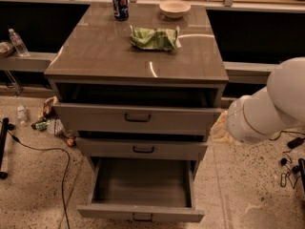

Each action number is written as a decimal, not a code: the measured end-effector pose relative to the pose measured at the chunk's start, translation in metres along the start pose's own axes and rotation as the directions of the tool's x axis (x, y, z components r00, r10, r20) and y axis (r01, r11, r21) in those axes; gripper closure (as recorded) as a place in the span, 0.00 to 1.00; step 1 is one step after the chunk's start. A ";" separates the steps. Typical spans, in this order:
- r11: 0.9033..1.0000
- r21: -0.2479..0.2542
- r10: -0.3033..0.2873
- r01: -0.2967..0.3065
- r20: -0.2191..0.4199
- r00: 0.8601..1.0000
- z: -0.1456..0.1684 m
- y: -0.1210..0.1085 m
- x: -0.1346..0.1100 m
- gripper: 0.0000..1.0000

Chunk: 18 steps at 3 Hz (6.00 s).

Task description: Close bottom drawer

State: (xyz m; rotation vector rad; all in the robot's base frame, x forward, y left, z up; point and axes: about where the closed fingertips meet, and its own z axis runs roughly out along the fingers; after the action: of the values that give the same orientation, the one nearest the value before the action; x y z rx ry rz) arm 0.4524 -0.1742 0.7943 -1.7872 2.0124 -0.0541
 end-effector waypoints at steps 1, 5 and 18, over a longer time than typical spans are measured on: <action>1.000 0.000 0.000 0.000 0.000 1.000 0.000 0.000 0.000 1.00; 0.999 -0.029 -0.025 0.035 0.305 0.952 0.228 0.111 0.000 1.00; 0.954 -0.090 0.290 -0.285 0.509 0.811 0.584 0.250 0.147 1.00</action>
Offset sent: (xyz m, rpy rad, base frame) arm -0.0344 0.0324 -0.1647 0.3097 0.1249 -0.0307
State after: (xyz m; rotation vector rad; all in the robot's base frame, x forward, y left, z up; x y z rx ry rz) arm 0.4141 -0.1218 0.1451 -1.2912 1.8439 0.4844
